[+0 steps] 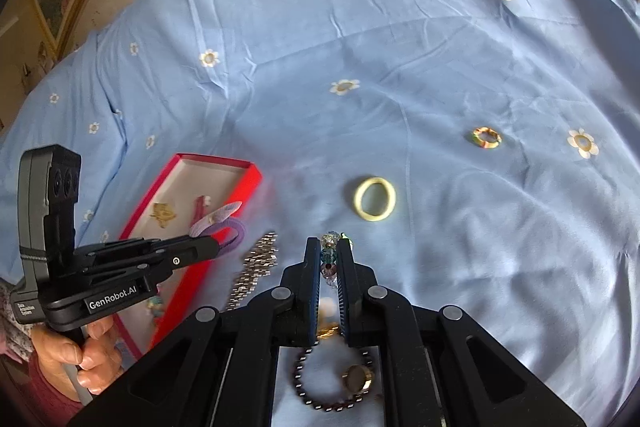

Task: Organize jewelry
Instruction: 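Carry both items into the red box and open both grippers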

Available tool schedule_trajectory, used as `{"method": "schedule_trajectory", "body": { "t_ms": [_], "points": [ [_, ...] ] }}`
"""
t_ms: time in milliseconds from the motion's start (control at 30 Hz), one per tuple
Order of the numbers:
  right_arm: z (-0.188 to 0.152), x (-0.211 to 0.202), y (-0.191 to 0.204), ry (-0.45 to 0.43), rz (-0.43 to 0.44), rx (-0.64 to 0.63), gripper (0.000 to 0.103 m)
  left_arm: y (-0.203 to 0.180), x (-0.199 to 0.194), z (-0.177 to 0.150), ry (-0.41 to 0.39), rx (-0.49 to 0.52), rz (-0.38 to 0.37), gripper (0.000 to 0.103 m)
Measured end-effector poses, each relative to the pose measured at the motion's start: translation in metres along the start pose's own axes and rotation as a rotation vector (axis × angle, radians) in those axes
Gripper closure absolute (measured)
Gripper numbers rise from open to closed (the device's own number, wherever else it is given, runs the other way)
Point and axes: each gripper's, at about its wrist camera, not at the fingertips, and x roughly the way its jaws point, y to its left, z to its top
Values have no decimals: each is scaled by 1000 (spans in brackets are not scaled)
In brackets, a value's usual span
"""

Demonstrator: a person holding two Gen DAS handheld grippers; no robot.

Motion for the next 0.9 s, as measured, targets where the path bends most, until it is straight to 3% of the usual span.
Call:
{"method": "schedule_trajectory", "body": {
  "t_ms": [333, 900],
  "points": [
    [1, -5, 41, -4, 63, -54, 96, 34, -36, -20, -34, -83, 29, 97],
    [-1, 21, 116, 39, 176, -141, 96, 111, -74, -50, -77, -223, 130, 97]
  ]
}}
